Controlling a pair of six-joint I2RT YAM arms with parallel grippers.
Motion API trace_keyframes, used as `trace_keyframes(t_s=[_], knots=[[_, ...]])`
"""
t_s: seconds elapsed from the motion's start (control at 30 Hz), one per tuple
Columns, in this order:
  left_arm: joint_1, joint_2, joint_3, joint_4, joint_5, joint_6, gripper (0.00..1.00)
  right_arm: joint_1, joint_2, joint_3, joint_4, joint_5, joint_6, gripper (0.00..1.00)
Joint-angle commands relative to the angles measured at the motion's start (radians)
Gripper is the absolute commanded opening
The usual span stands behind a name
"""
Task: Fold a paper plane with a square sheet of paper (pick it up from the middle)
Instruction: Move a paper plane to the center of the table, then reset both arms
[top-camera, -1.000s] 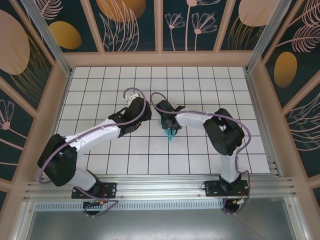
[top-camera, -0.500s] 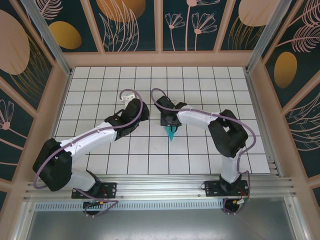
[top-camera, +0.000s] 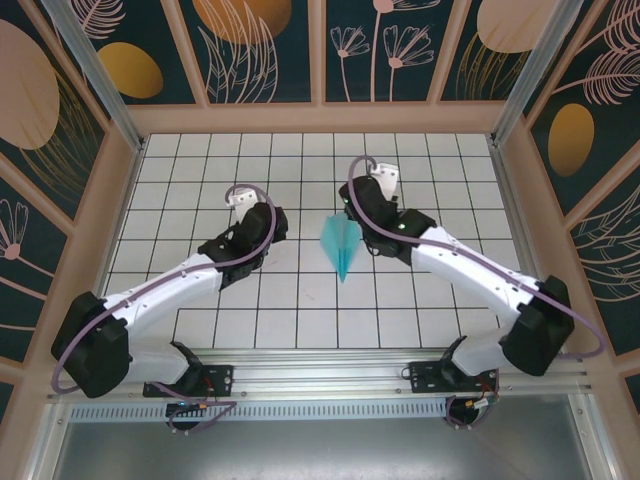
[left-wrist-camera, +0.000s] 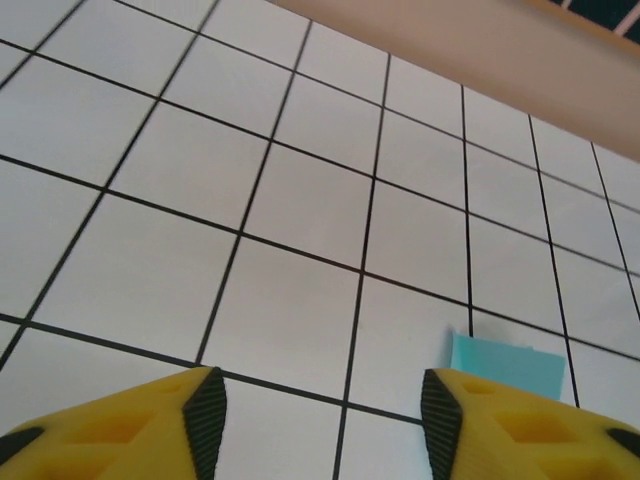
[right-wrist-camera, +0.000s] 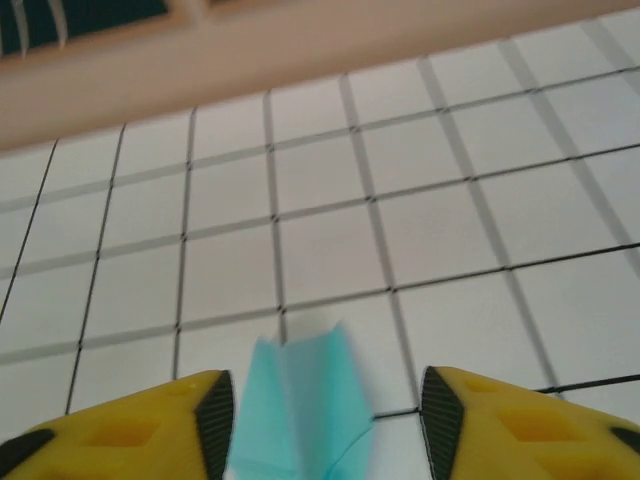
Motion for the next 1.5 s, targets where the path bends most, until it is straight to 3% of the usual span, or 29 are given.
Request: trace_keyframes(t_s=[0.0, 0.17, 0.27, 0.4, 0.53, 0.57, 0.7, 0.8, 1.07, 1.17, 1.23, 1.27, 1.3, 1.37, 1.4, 1.43, 1.47], knots=[[0.003, -0.062, -0.037, 0.032, -0.124, 0.042, 0.69, -0.041, -0.063, -0.107, 0.053, 0.247, -0.02, 0.62], [0.004, -0.131, -0.105, 0.084, -0.24, 0.113, 0.98, -0.212, -0.153, -0.306, 0.255, 0.245, -0.143, 0.67], [0.027, -0.159, -0.159, 0.124, -0.302, 0.15, 0.99, -0.332, -0.179, -0.45, 0.446, 0.167, -0.262, 0.71], [0.137, -0.163, -0.185, 0.112, -0.248, 0.161, 0.99, -0.482, -0.175, -0.6, 0.682, -0.091, -0.356, 0.71], [0.201, -0.174, -0.198, 0.116, -0.305, 0.202, 0.99, -0.567, -0.146, -0.743, 0.962, -0.271, -0.467, 0.71], [0.217, -0.181, -0.209, 0.134, -0.308, 0.213, 0.98, -0.589, -0.131, -0.732, 0.964, -0.323, -0.475, 0.71], [0.264, -0.179, -0.247, 0.189, -0.278, 0.233, 0.98, -0.645, -0.028, -0.687, 1.043, -0.406, -0.537, 0.7], [0.275, -0.175, -0.252, 0.189, -0.284, 0.241, 0.98, -0.659, 0.06, -0.671, 1.072, -0.35, -0.571, 0.69], [0.307, -0.178, -0.308, 0.269, -0.316, 0.301, 0.99, -0.699, 0.118, -0.841, 1.453, -0.622, -0.732, 0.64], [0.327, -0.175, -0.331, 0.327, -0.312, 0.328, 0.99, -0.799, 0.106, -0.877, 1.499, -0.718, -0.642, 0.64], [0.333, -0.162, -0.335, 0.353, -0.315, 0.349, 0.98, -0.851, 0.177, -0.952, 1.706, -0.772, -0.594, 0.64], [0.337, -0.154, -0.335, 0.363, -0.314, 0.359, 0.98, -0.854, 0.197, -0.968, 1.768, -0.759, -0.586, 0.66], [0.34, -0.145, -0.337, 0.379, -0.309, 0.375, 0.99, -0.853, 0.164, -0.934, 1.639, -0.763, -0.591, 0.67], [0.345, -0.136, -0.335, 0.385, -0.305, 0.391, 0.99, -0.851, 0.172, -0.938, 1.664, -0.754, -0.589, 0.68], [0.347, -0.138, -0.337, 0.389, -0.308, 0.393, 0.99, -0.849, 0.173, -0.938, 1.667, -0.745, -0.59, 0.75], [0.352, -0.143, -0.345, 0.41, -0.304, 0.4, 0.98, -0.846, 0.171, -0.937, 1.663, -0.741, -0.589, 0.99], [0.361, -0.15, -0.364, 0.448, -0.29, 0.41, 0.98, -0.846, 0.172, -0.939, 1.67, -0.738, -0.59, 0.99]])
